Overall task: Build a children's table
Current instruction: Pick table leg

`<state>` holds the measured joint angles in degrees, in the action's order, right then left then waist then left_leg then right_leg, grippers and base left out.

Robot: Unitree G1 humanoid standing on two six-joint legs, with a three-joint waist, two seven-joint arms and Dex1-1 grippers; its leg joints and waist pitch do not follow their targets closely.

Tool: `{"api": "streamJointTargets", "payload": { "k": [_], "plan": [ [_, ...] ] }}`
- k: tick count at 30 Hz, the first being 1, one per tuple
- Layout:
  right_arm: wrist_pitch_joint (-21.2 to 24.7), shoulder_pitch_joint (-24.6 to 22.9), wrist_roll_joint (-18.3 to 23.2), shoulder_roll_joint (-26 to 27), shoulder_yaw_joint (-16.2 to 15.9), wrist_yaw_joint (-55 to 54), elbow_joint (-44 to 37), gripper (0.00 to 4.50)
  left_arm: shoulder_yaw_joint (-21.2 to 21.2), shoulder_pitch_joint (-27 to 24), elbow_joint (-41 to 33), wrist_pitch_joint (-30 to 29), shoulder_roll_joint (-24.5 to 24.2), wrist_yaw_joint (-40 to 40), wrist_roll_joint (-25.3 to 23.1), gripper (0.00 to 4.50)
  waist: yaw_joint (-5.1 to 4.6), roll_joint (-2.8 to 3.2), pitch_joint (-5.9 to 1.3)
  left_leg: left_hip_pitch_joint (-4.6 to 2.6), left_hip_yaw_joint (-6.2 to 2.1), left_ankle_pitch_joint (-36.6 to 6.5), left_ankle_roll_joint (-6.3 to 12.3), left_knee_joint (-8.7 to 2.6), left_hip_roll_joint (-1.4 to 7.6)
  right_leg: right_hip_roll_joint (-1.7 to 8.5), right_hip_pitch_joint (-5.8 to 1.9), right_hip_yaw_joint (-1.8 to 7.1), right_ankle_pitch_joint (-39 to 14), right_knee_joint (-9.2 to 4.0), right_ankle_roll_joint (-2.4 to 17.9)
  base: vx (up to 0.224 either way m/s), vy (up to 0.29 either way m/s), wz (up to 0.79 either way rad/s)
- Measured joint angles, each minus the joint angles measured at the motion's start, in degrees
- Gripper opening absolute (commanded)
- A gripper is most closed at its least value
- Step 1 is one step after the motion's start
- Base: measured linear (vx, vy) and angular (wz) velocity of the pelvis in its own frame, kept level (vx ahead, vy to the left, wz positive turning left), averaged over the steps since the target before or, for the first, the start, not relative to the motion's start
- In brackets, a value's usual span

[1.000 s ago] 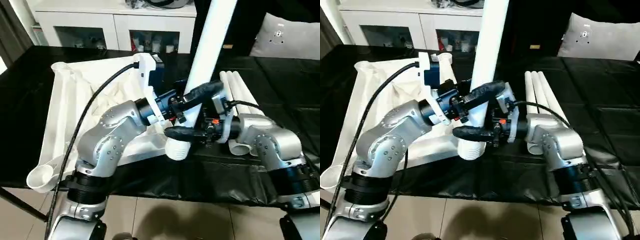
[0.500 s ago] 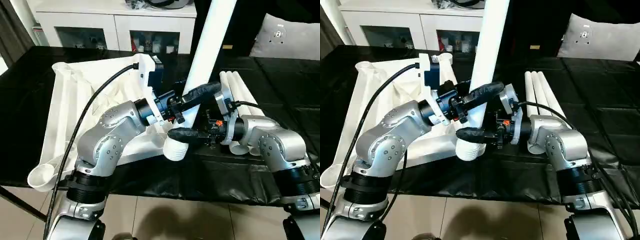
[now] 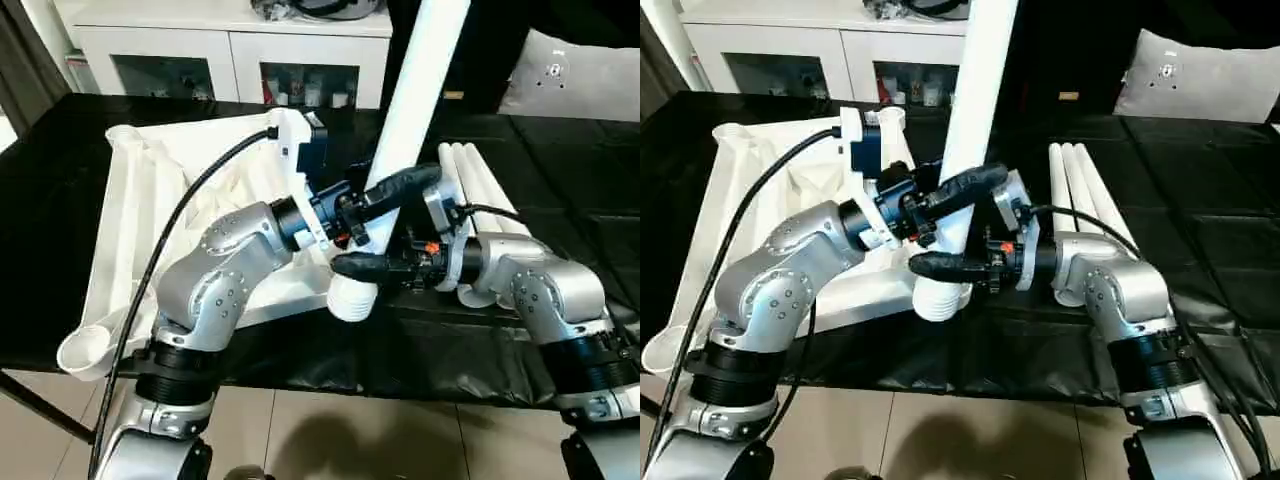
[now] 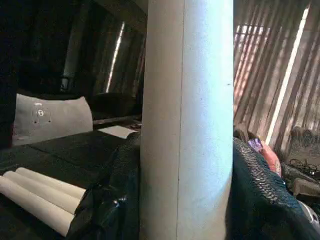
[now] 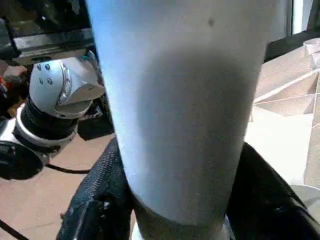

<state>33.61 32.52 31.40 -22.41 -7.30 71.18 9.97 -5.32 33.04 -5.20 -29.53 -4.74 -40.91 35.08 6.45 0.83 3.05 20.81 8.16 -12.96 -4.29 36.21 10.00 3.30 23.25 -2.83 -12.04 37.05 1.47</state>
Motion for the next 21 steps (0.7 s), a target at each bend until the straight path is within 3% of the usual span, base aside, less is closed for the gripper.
{"api": "streamJointTargets", "payload": {
  "k": [2, 3, 8, 9, 14, 21],
  "plan": [
    [-1.2, 0.0, -0.7, 1.0, 0.0, -0.5, 0.4, 1.98, 0.8, 0.0, 0.0, -0.9, 0.2, 0.8, 0.1, 1.82, -0.12, 0.0, 0.0, 0.0, 0.0, 0.0, 0.0, 0.0, 0.0, 0.0, 0.0, 0.0, 0.0, 0.0, 0.0, 0.0, 0.0, 0.0],
    [-1.5, 0.0, -0.8, 1.2, 0.0, -0.8, 0.7, 1.91, 1.0, 0.0, 0.0, -1.2, 0.2, 1.0, 0.1, 2.38, -0.1, 0.0, 0.0, 0.0, 0.0, 0.0, 0.0, 0.0, 0.0, 0.0, 0.0, 0.0, 0.0, 0.0, 0.0, 0.0, 0.0, 0.0],
    [-4.7, 0.0, -2.9, 4.1, -0.1, -4.5, 1.5, 1.89, 2.0, 0.1, 0.0, -2.9, 0.4, 1.5, 1.3, 2.59, -0.08, 0.0, 0.0, 0.01, 0.01, 0.0, -0.01, 0.0, 0.01, 0.0, 0.0, -0.01, 0.0, -0.01, 0.0, 0.0, 0.0, 0.0],
    [-5.7, 0.0, -3.6, 5.0, -0.1, -5.6, 1.9, 1.88, 2.1, 0.1, 0.0, -2.8, 0.6, 1.9, 1.3, 2.86, -0.07, 0.0, 0.0, 0.01, 0.0, 0.0, -0.01, 0.0, 0.01, 0.0, 0.0, -0.01, 0.0, -0.02, 0.0, 0.0, 0.0, 0.0],
    [-9.3, -0.9, -5.2, 8.3, 0.1, -10.9, 3.7, 1.88, 3.2, 0.0, -0.1, -3.2, 3.6, 4.5, 1.6, 2.92, -0.02, 0.01, 0.0, 0.06, 0.01, 0.0, -0.03, 0.0, 0.01, 0.01, 0.0, 0.0, 0.0, -0.06, 0.0, 0.0, 0.0, 0.0],
    [-10.0, -1.2, -6.4, 8.3, 0.1, -11.3, 3.6, 1.88, 4.0, -0.4, -0.2, -3.6, 4.5, 5.1, 2.5, 2.92, -0.1, 0.06, 0.03, 0.05, 0.0, 0.0, -0.03, -0.01, 0.01, 0.01, 0.0, -0.01, 0.0, -0.06, 0.0, 0.0, 0.0, 0.0]
  ]
}}
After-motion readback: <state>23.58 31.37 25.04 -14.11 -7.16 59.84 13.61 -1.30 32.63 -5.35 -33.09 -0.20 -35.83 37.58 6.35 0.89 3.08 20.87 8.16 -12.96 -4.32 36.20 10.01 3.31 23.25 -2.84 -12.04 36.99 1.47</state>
